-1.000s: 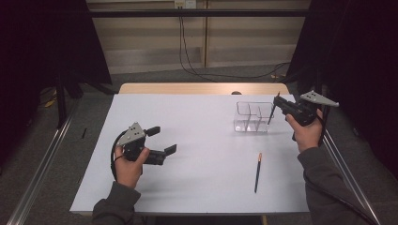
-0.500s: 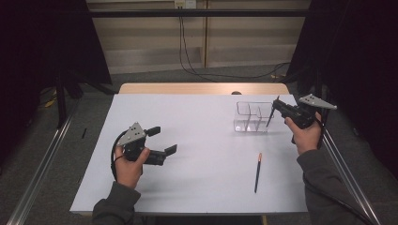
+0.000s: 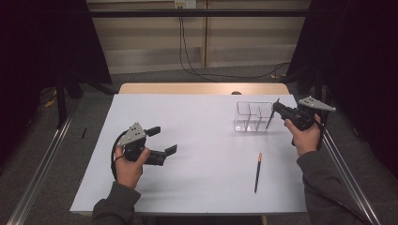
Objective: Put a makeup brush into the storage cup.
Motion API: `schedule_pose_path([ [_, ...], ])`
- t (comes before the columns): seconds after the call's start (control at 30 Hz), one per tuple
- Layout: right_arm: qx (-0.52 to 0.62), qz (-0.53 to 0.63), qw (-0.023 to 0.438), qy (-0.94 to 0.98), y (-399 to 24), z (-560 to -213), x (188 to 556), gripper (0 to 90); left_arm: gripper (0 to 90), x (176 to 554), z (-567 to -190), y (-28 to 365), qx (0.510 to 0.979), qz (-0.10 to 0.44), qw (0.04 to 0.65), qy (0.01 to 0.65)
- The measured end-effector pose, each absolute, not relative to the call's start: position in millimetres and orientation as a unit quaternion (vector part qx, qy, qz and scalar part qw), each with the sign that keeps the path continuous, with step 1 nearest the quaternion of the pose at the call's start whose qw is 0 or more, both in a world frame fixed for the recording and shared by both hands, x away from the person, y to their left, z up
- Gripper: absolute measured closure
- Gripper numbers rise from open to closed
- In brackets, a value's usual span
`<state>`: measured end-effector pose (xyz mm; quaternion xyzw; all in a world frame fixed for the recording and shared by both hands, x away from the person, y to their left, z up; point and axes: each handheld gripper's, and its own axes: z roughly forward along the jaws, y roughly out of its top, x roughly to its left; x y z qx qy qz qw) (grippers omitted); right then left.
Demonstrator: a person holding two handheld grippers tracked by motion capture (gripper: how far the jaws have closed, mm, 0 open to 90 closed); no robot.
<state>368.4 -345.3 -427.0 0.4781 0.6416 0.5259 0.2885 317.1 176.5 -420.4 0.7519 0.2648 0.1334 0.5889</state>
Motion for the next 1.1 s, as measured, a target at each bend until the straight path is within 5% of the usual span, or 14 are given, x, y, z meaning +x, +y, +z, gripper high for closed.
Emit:
schedule_pose_path([
  [1.1, 0.479, 0.517, 0.284, 0.650, -344.8, -434.0, 365.3, 82.5, 3.4, 316.9, -418.9, 177.3, 0.753, 0.142, 0.586, 0.263],
])
